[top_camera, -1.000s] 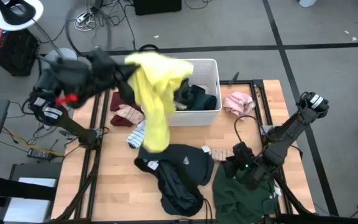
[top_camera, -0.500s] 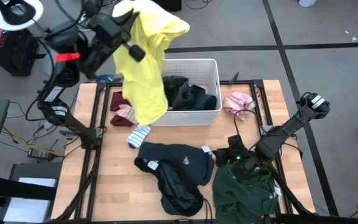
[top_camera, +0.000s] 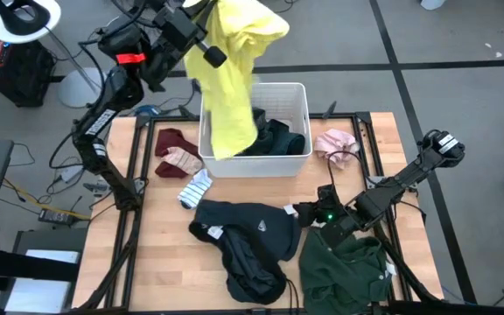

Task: Sort clothes
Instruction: Put the yellow shirt into the white bin

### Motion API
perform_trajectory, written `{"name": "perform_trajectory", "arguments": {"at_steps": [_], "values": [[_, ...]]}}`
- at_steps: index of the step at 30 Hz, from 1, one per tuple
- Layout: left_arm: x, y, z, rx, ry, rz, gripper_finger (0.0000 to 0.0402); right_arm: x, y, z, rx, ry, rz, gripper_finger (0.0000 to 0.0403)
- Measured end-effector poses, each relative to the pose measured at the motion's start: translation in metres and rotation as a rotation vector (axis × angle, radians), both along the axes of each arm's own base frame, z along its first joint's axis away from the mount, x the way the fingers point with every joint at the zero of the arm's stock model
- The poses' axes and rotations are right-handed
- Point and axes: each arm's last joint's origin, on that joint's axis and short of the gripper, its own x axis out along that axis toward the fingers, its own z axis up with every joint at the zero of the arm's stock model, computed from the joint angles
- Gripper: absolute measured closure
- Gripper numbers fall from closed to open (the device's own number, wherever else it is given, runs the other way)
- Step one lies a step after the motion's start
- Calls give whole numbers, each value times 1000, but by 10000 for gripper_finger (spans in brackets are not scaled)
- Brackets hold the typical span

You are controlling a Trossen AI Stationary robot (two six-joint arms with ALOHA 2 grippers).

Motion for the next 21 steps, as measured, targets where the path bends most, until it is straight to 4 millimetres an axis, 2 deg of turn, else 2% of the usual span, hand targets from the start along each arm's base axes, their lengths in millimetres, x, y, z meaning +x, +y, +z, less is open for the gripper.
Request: {"name": "perform_trajectory", "arguments": {"at_steps": [4,8,14,18,21], "values": [[1,8,1,24,-31,1,399,2,-3,0,-7,-1,-5,243],[1,8,-10,-78,58,-8,399,4,-5,1,-9,-7,-9,243],[4,6,-50,-396,315,-56,399,5,-5,2,-11,-9,-4,243],[7,3,-80,-625,485,-196,399,5,-5,2,-11,-9,-2,243],[17,4,-107,-779,587,-262,399,5,-5,2,-15,-5,4,243]]}}
